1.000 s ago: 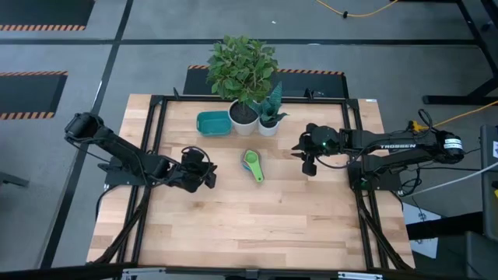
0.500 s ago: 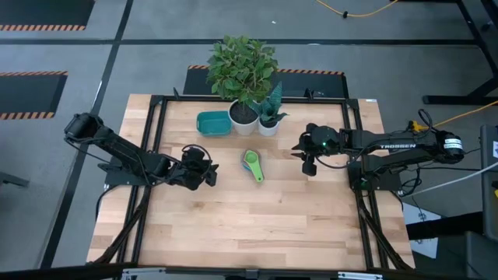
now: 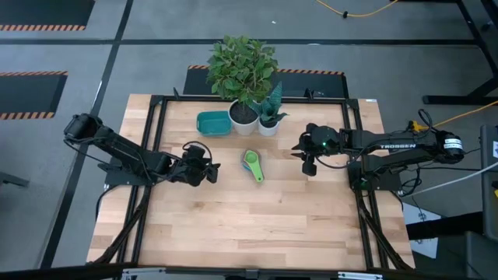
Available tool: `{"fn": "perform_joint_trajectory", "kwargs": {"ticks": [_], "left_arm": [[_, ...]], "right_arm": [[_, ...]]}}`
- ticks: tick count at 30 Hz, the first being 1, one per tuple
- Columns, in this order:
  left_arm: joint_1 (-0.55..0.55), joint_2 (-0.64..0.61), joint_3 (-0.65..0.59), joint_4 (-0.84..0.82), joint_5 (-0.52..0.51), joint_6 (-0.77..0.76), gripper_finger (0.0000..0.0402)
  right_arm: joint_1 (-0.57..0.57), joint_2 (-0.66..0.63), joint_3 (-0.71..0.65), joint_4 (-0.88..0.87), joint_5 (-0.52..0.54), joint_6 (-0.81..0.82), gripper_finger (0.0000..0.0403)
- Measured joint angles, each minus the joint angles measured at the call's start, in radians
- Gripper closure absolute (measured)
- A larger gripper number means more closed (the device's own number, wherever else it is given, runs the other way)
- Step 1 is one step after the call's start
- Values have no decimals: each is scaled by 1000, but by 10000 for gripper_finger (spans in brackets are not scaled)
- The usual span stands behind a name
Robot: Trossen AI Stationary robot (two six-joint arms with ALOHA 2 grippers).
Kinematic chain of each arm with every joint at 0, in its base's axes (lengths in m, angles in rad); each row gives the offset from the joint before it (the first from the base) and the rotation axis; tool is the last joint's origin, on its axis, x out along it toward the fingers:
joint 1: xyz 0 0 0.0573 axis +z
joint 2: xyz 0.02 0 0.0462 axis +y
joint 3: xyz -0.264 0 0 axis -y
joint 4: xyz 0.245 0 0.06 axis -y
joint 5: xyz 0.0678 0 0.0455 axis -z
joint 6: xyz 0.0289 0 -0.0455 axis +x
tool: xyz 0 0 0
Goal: Nest measuring cups in basket
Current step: Put the stacked measuring cup into the blue bin
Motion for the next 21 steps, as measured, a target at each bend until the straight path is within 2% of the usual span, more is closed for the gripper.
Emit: {"fn": "perform_joint_trajectory", "kwargs": {"ticks": [12,21], "left_arm": [[55,0,0,3,83,-6,81],[51,0,0,4,79,-96,80]], "right_arm": [[0,0,0,0,0,0,299],[0,0,0,-1,0,0,299]]}}
